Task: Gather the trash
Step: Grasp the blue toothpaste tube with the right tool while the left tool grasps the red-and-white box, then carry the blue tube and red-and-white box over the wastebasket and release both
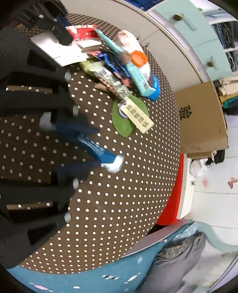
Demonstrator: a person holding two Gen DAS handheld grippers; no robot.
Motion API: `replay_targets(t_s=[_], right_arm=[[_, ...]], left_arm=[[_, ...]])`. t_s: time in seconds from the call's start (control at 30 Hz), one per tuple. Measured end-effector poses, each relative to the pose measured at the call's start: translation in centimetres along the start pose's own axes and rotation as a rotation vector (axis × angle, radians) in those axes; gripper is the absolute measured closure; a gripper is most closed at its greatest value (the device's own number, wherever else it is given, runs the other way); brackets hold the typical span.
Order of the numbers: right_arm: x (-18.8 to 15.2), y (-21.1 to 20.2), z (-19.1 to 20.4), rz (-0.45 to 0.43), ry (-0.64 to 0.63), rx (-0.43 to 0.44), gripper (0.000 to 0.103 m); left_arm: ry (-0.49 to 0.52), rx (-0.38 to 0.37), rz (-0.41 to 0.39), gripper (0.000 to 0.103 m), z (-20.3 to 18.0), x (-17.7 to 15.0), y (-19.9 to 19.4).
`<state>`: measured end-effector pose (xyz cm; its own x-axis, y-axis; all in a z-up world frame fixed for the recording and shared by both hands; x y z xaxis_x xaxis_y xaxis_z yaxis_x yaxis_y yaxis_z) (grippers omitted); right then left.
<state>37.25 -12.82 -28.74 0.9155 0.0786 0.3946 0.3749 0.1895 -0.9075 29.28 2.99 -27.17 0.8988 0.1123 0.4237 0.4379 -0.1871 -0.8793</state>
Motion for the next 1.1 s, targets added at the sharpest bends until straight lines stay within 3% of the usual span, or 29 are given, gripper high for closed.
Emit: replay_targets(t_s=[0.23,0.57,0.9,1.1], right_arm=[[-2.5,-1.9,-1.8,-0.010,0.026,0.087,0.091],[-4.3,-7.4,-4.9,-0.087,0.058,0.137,0.091],[-4.2,-13.2,-8.5,-0.202,0.095,0.147,0.091],[-4.7,-16.7,-13.3,-0.272,0.163,0.143,0.091]], left_arm=[[0.067,-0.021,-0.024,0.091,-1.4,-1.3,-2.1],[0.170,-0.045,-0.054,0.094,-5.4,-2.1,-4.0],[0.283,-0.063,-0.127,0.094,-10.9,0.3,-6.4],[0.364,-0.097,-0.153,0.094,-15.9,1.9,-6.8]])
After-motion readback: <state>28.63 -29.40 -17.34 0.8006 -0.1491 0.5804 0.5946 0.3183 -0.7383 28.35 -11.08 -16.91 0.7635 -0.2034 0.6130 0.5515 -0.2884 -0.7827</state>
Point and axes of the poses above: each gripper's, at about its wrist camera, not at the fingertips, and y roughly the way its jaws point, z to its left, x to its top, the point moved 9 cm from there along y, roughly the way its jaws point, and after that the axes turned 13 degrees about z, right-handed, at the moved point
